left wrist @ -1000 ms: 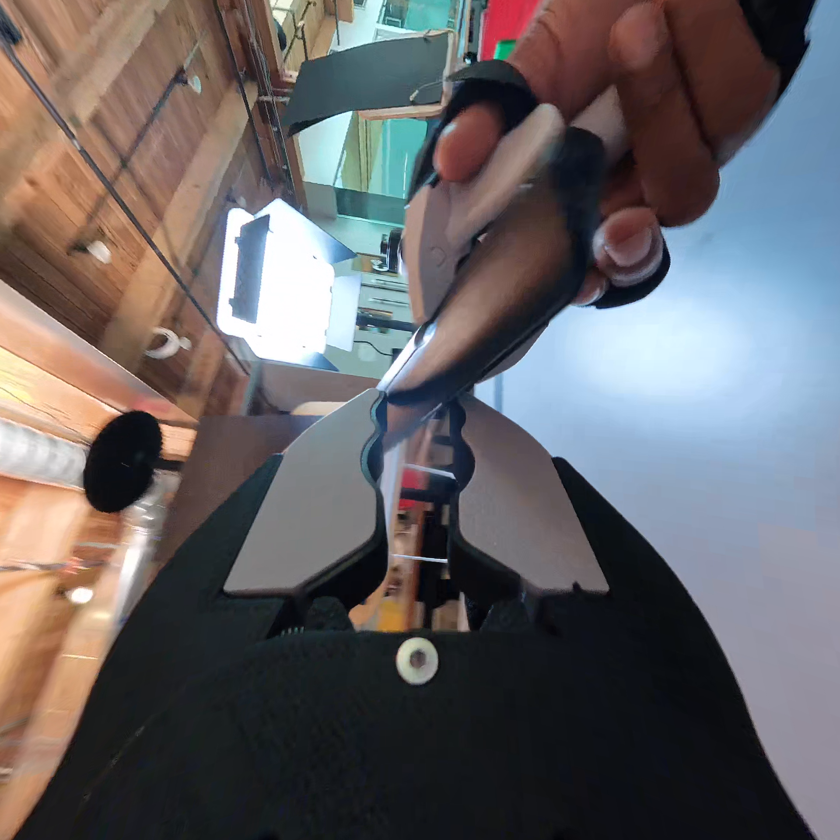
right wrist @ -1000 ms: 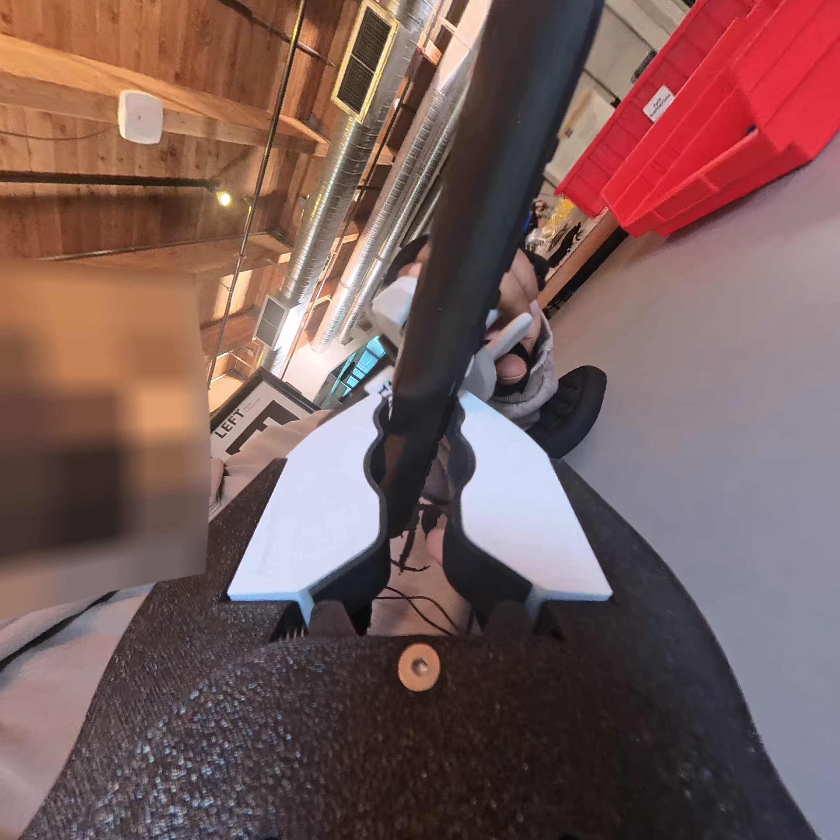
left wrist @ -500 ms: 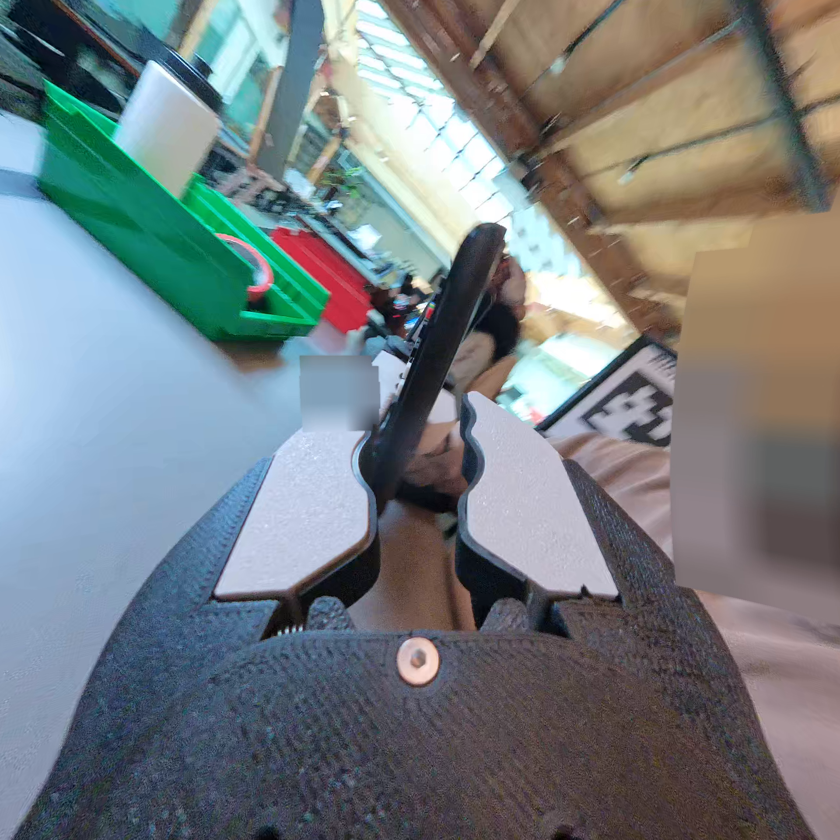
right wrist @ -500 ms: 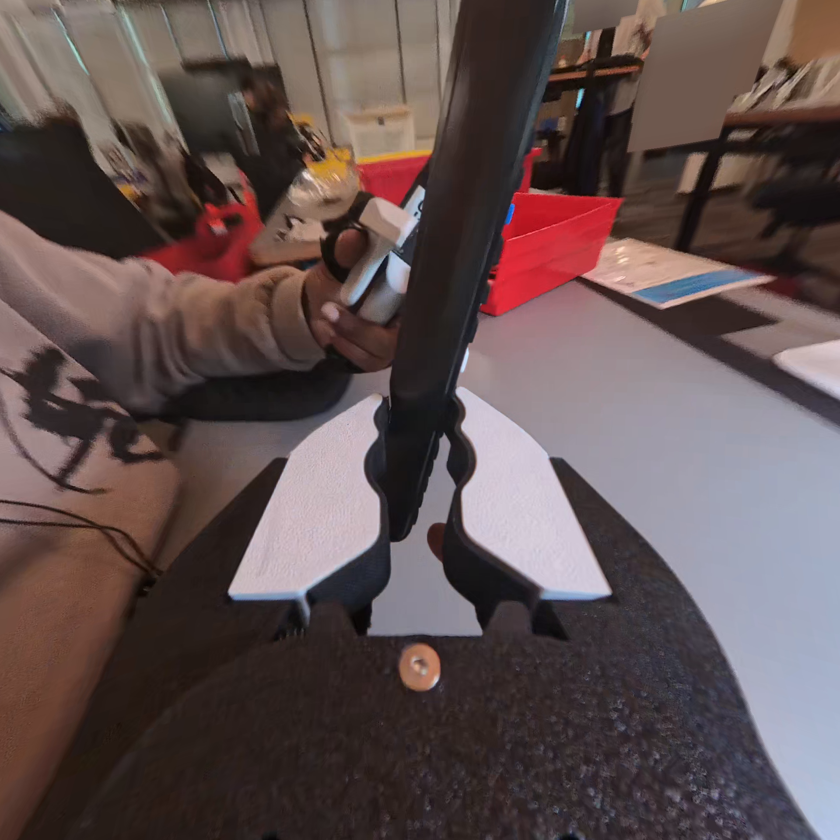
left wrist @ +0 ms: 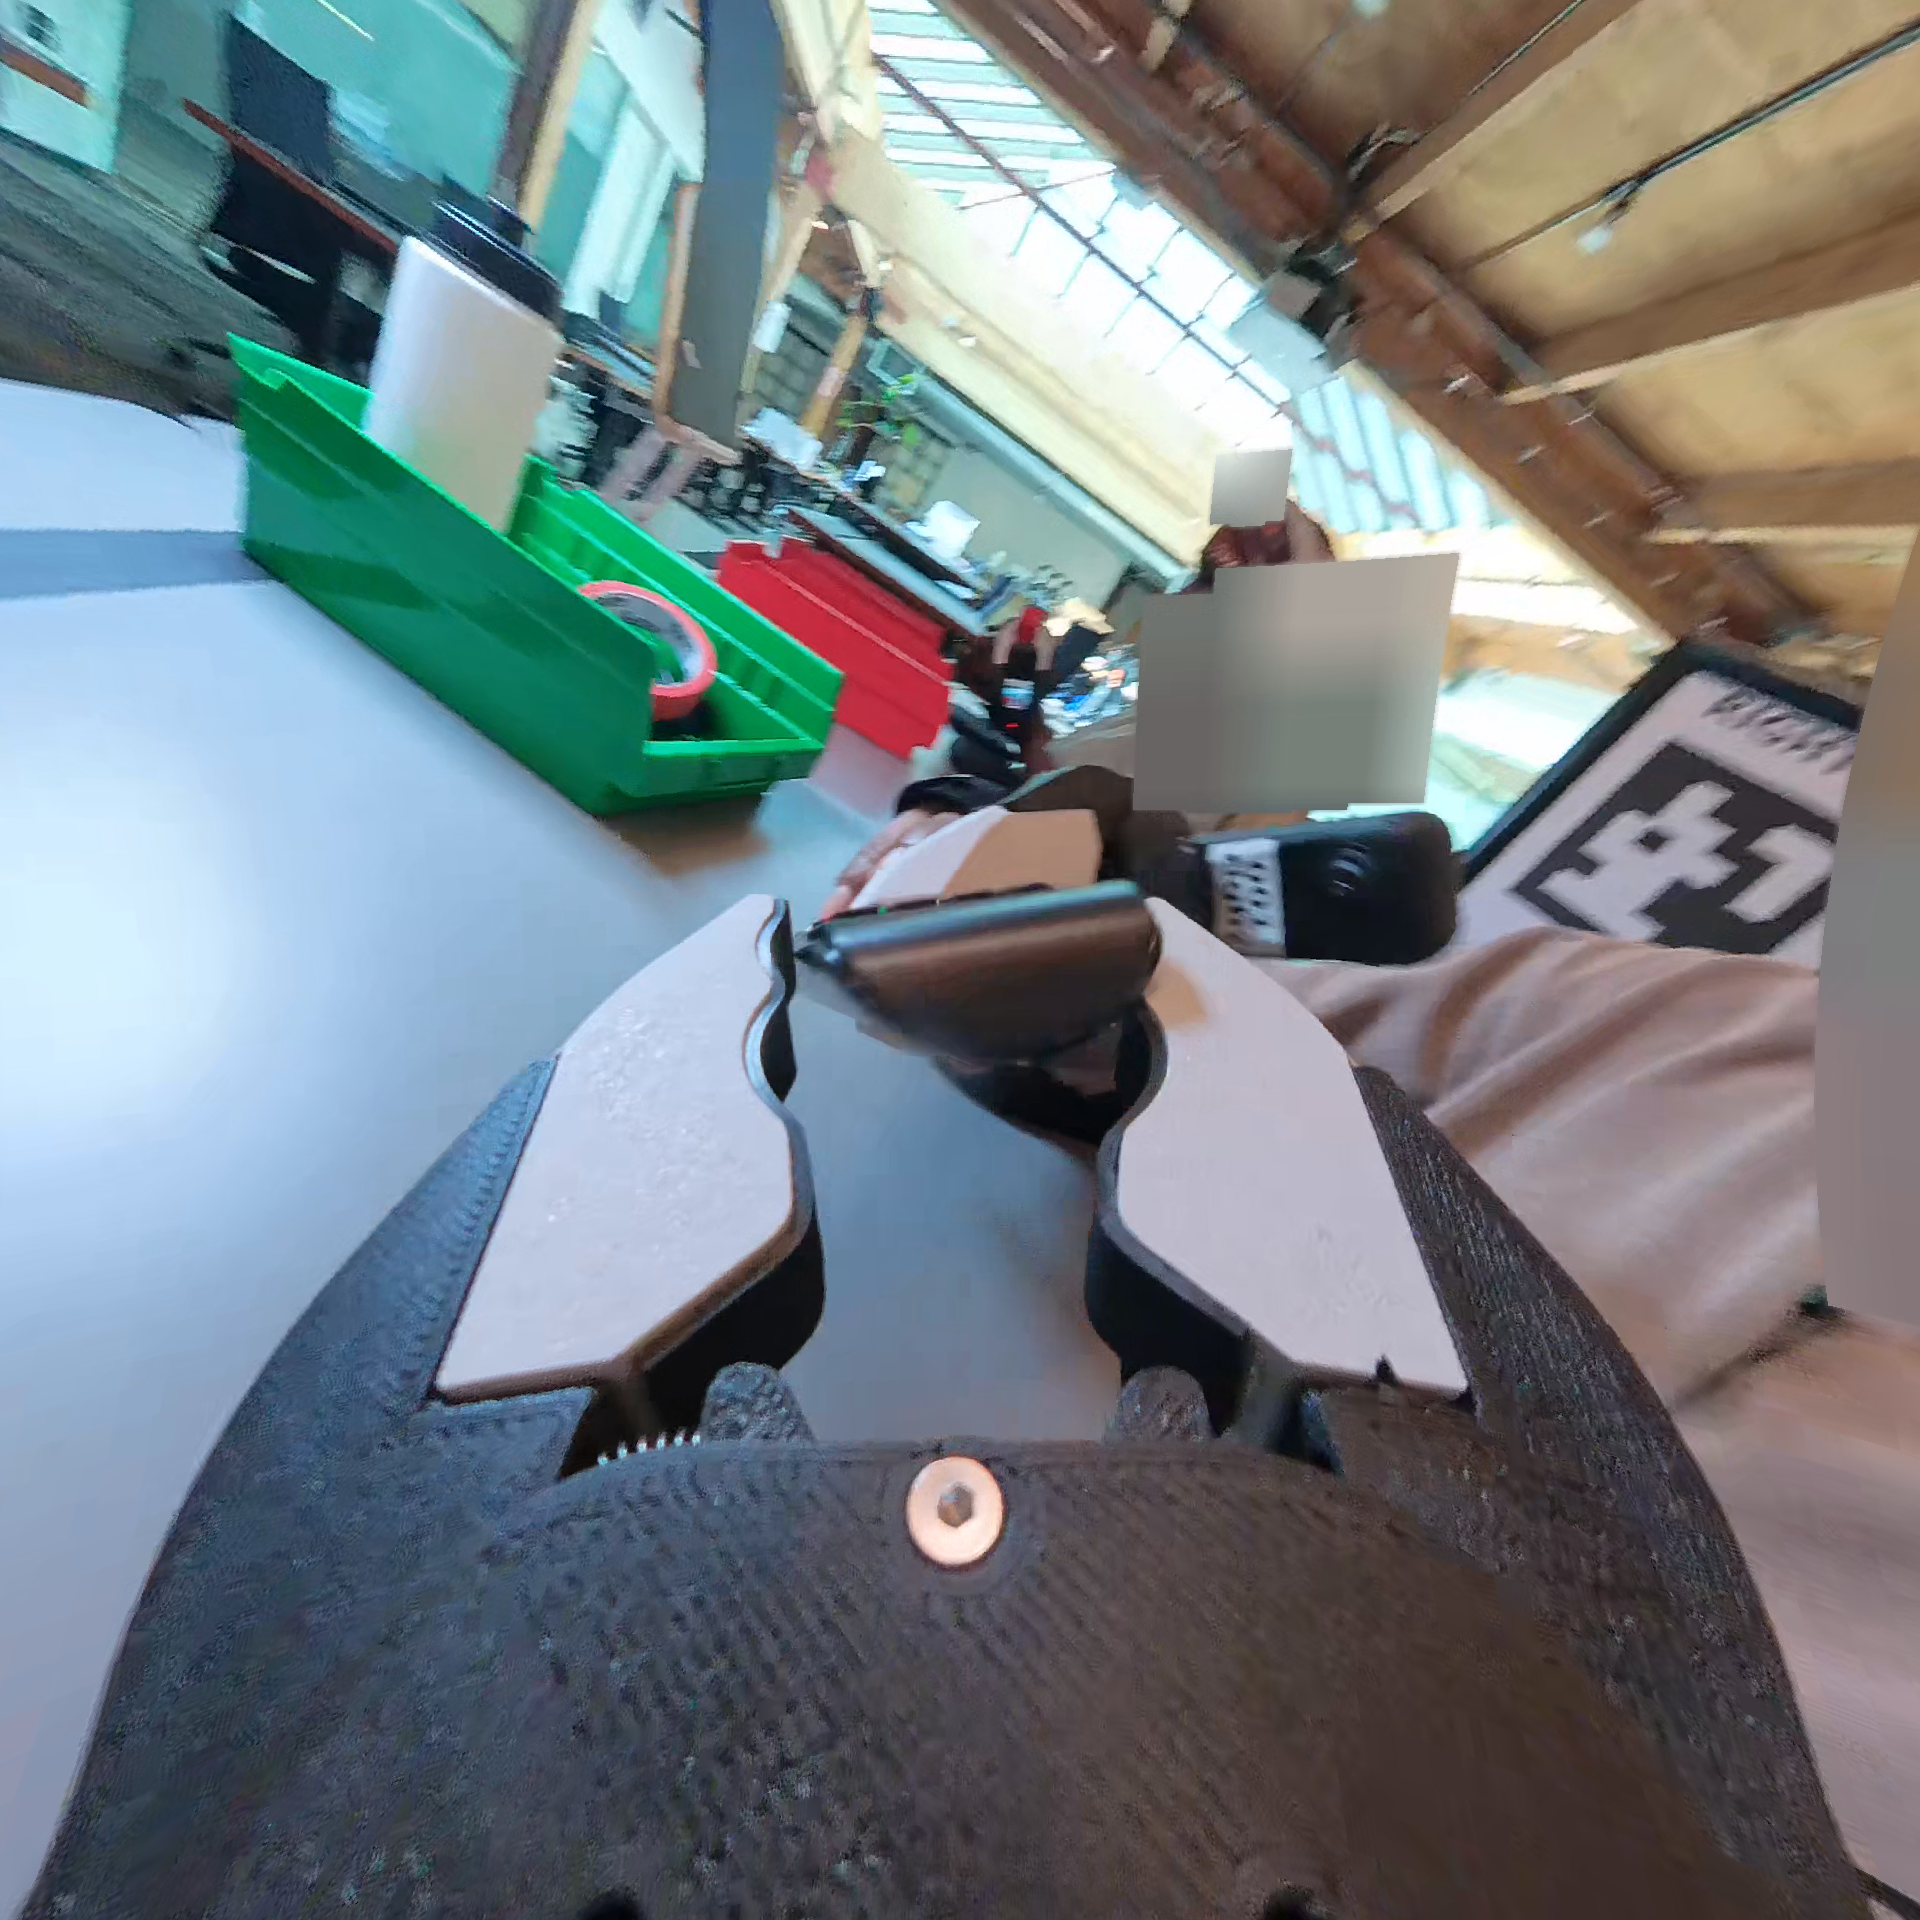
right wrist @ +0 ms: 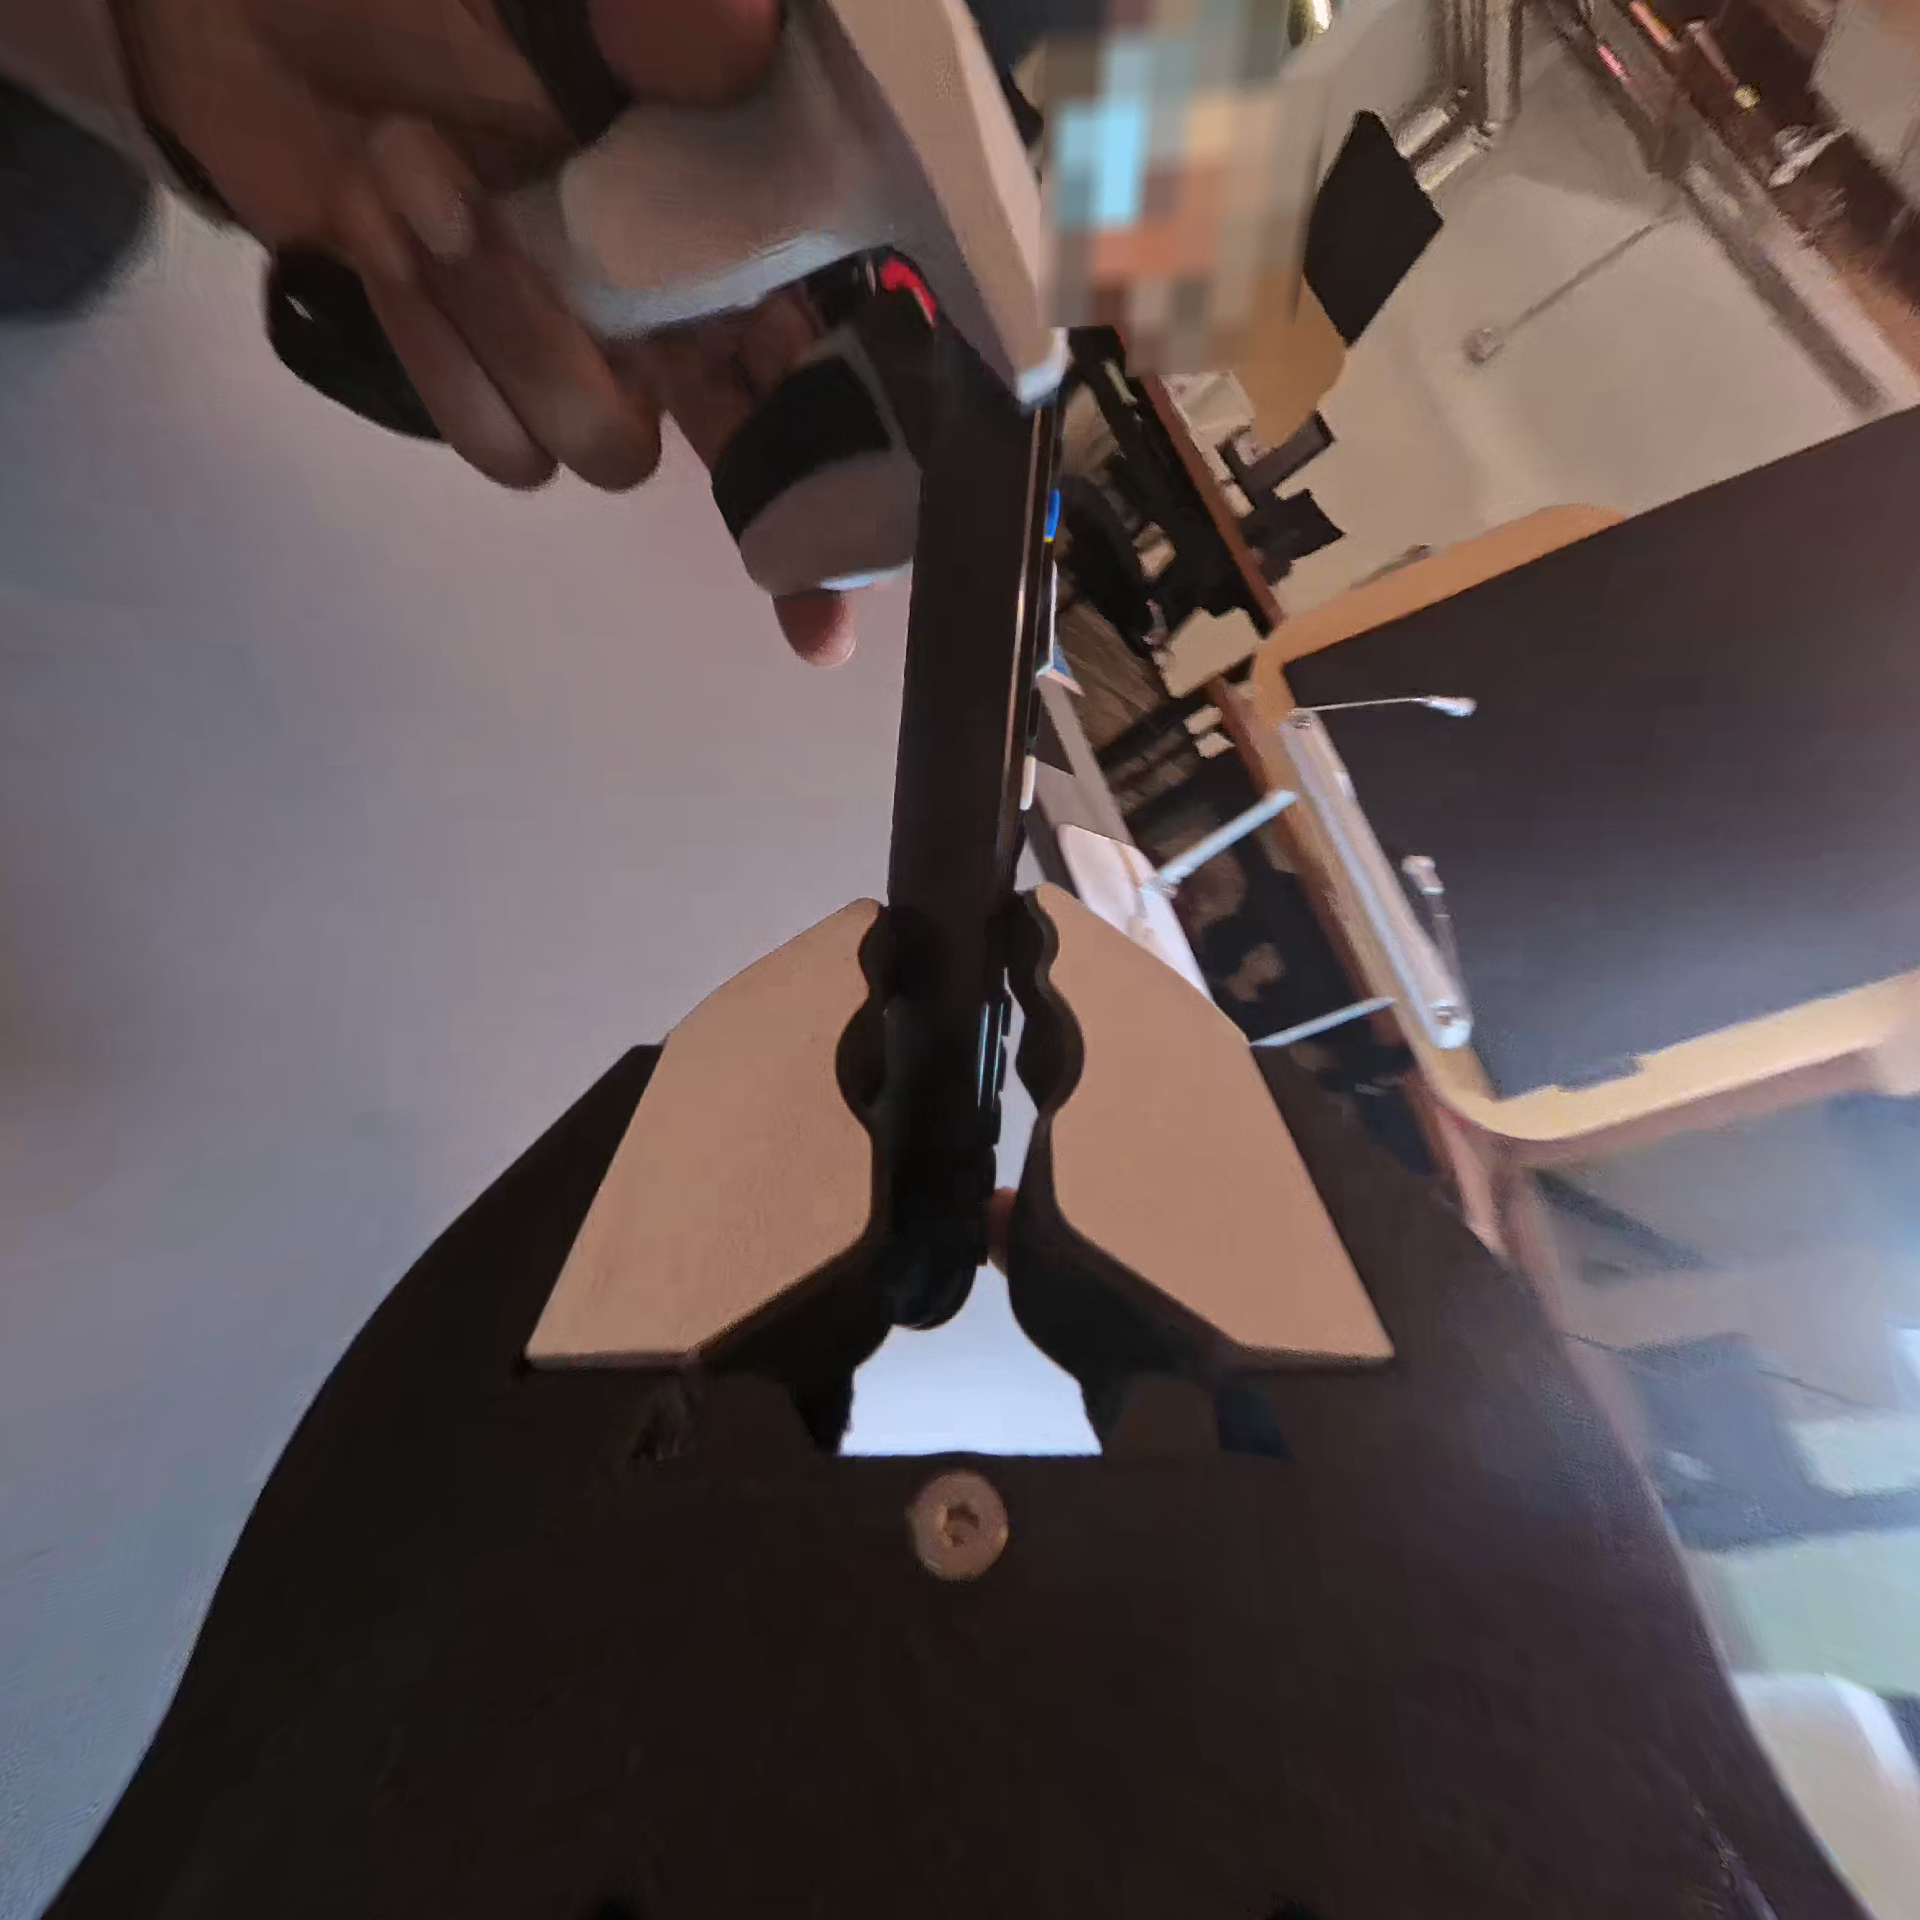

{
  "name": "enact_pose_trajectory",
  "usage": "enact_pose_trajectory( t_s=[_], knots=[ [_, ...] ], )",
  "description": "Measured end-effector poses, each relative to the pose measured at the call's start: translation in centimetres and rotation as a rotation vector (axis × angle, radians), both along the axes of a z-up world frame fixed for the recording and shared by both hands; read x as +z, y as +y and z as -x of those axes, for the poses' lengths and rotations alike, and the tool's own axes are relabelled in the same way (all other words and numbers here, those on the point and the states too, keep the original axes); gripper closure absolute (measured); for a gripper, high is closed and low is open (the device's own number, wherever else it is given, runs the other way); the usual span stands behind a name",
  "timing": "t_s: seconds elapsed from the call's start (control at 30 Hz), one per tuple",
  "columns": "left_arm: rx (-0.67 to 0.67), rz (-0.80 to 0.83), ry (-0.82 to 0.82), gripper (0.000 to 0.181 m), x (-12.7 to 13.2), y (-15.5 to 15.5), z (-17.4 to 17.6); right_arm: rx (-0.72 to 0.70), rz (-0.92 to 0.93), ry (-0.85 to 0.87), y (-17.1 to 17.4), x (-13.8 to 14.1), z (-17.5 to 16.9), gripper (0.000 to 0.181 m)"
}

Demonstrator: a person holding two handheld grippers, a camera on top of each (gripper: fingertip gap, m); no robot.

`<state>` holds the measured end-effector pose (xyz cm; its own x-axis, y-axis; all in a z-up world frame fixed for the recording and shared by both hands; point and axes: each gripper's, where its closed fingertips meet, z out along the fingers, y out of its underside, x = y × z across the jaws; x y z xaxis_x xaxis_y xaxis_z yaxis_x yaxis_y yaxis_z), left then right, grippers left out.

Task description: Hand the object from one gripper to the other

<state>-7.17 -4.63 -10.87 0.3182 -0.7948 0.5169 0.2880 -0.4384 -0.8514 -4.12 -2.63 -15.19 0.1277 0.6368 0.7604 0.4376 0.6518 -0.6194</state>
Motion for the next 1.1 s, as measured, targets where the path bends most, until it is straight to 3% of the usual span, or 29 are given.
enact_pose_trajectory(
  t_s=[0.13, 0.27, 0.47, 0.57, 0.67, 0.73, 0.83, 0.97, 1.03, 1.1],
  knots=[
    [0.176, -0.091, 0.067, 0.122, -0.3, 1.0, 0.4, -0.135, -0.292, -0.066, -0.1, 0.2, 0.5, 0.16],
    [0.096, -0.167, 0.071, 0.123, 0.6, 0.1, 0.3, -0.076, -0.294, 0.025, -0.9, 1.8, 0.4, 0.159],
    [0.127, -0.399, 0.096, 0.123, 3.5, -1.3, 1.6, 0.039, 0.119, 0.168, -1.0, 3.3, -0.5, 0.122],
    [0.145, -0.485, 0.099, 0.123, 5.0, -2.2, 2.2, 0.163, 0.539, 0.168, -1.2, 1.9, -0.5, 0.118],
    [0.133, -0.554, 0.105, 0.124, 5.7, -3.0, 2.2, 0.377, 1.096, 0.132, -3.5, 0.4, 0.0, 0.109],
    [0.084, -0.564, 0.066, 0.124, 6.0, -3.8, 1.9, 0.463, 1.323, 0.113, -4.6, -0.6, 0.5, 0.105],
    [-0.027, -0.563, 0.016, 0.124, 6.1, -5.2, 0.6, 0.568, 1.379, 0.034, -6.9, -2.2, 1.4, 0.1],
    [-0.282, -0.511, -0.163, 0.124, 6.7, -8.5, -1.5, 0.794, 1.468, -0.033, -11.2, -1.1, 1.8, 0.103],
    [-0.399, -0.464, -0.272, 0.124, 7.3, -9.9, -2.1, 0.959, 1.545, -0.106, -13.9, -0.7, 0.9, 0.118],
    [-0.434, -0.451, -0.283, 0.124, 7.0, -10.2, -2.9, 1.106, 1.599, -0.182, -16.1, 0.0, -0.2, 0.144]
  ],
)
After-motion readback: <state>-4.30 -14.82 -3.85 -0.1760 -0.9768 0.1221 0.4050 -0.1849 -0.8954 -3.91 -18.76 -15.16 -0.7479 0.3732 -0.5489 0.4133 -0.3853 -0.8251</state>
